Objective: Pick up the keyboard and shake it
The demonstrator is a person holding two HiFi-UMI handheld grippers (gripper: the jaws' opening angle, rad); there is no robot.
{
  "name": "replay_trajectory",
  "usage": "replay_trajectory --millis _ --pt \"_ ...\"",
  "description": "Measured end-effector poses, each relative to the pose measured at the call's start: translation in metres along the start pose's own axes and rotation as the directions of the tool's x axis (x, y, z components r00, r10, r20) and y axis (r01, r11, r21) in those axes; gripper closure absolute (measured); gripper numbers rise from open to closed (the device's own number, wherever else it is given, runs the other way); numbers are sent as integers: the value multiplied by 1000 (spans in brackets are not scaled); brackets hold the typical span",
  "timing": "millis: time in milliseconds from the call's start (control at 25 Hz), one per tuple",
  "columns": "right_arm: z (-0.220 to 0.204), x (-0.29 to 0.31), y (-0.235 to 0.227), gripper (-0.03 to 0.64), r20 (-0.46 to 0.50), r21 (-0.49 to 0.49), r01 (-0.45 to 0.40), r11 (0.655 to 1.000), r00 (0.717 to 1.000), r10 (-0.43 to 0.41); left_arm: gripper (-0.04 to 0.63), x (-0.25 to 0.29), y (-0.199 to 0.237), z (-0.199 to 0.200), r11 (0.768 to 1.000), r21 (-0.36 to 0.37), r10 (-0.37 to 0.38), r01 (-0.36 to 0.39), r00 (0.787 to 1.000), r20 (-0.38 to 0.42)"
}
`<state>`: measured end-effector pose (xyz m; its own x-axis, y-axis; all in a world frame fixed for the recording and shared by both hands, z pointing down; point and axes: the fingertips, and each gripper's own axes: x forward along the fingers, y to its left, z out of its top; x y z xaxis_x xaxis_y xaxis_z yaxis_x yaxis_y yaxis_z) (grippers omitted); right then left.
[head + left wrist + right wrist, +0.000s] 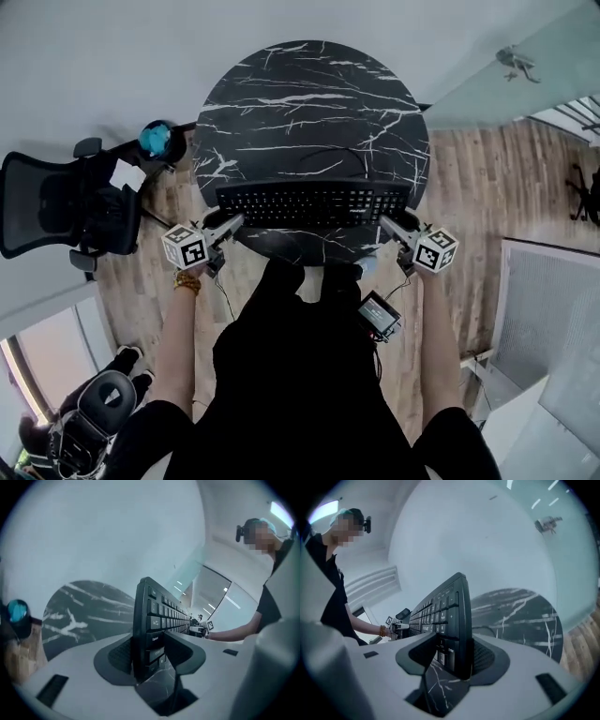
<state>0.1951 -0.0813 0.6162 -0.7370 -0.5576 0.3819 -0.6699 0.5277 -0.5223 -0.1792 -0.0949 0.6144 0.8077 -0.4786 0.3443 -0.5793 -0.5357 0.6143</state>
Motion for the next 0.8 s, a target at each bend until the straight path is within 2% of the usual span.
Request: replay_trajectory --millis 80,160,280,360,480,560,600,680,800 --pt "48 -5 9 400 83 -110 -1 994 997 10 397 -3 -15 47 994 109 -14 5 996 86" --pt "96 -14 24 400 170 -222 4 975 985 34 397 -10 -35 90 978 207 -43 5 983 177" --pt "173 -35 54 399 278 -389 29 921 957 87 397 -24 -73 155 934 358 -108 -5 949 295" --pt "220 -55 83 400 345 -492 59 868 929 132 397 -39 -102 198 886 464 -174 -16 916 363" --pt "274 -89 128 400 433 -626 132 769 879 201 399 -66 -150 249 784 619 -275 -53 864 422" --pt "299 -108 154 400 477 -685 181 706 844 246 399 -83 -176 273 722 686 -326 -85 834 446" --pt "308 -116 165 400 493 -707 204 678 828 265 398 -90 -185 282 700 707 -345 -96 822 454" --pt "321 -127 181 400 507 -748 245 617 810 293 397 -96 -195 293 670 735 -369 -104 813 451" --pt "330 -130 200 402 484 -809 284 514 818 310 397 -95 -194 291 621 777 -366 -102 839 403"
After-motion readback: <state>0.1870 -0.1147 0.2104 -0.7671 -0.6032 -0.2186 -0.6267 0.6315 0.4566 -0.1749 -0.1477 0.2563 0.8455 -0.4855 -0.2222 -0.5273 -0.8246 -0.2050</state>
